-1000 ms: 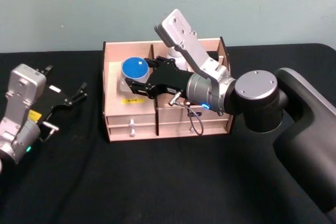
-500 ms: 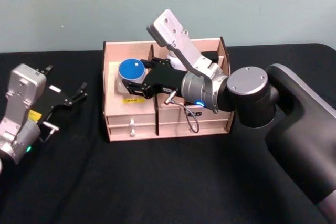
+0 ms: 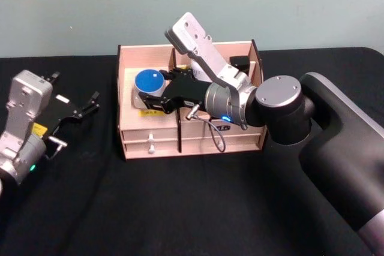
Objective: Pick up the facial cleanser and watermelon frost from the table and place them into the tiered storage box.
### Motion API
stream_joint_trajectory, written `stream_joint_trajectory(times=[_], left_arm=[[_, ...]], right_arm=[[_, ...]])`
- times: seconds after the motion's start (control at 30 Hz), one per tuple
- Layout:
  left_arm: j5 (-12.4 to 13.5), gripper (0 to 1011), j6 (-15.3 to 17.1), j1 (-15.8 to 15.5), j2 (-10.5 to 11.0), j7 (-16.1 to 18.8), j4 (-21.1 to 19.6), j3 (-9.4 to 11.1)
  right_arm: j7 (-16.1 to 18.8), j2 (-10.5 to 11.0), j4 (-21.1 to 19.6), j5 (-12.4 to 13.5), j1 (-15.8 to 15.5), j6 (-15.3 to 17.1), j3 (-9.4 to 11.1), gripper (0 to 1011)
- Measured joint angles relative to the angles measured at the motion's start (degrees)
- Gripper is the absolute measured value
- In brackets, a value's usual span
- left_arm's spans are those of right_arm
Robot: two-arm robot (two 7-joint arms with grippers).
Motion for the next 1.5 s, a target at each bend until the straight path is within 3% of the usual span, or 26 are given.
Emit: stream_joint_trajectory(times=[0.5, 0.8, 1.0, 1.2, 1.5], left_arm=[[0.0, 1010, 0.0, 0.0, 0.0, 0.0, 0.0, 0.0], [0.0, 1010, 0.0, 0.0, 0.0, 0.0, 0.0, 0.0], [0.0, 1010, 0.0, 0.0, 0.0, 0.0, 0.0, 0.0], [0.0, 1010, 0.0, 0.0, 0.0, 0.0, 0.0, 0.0], [0.0, 1009, 0.0, 0.0, 0.0, 0.0, 0.0, 0.0]], right_arm=[[0.0, 0.1, 0.0, 0.0, 0.0, 0.1, 0.0, 734], [0.0, 0.1, -0.1, 0.0, 0.0, 0.2, 0.0, 980], [-0.7, 0.3, -1.1, -0.1, -0.5, -1.6, 0.7, 1003], [-2.3, 0.9, -4.1, -0.4, -1.6, -4.1, 2.4, 1002], [-4.9, 2.9, -13.3, 0.2, -5.2, -7.5, 6.3, 1002]])
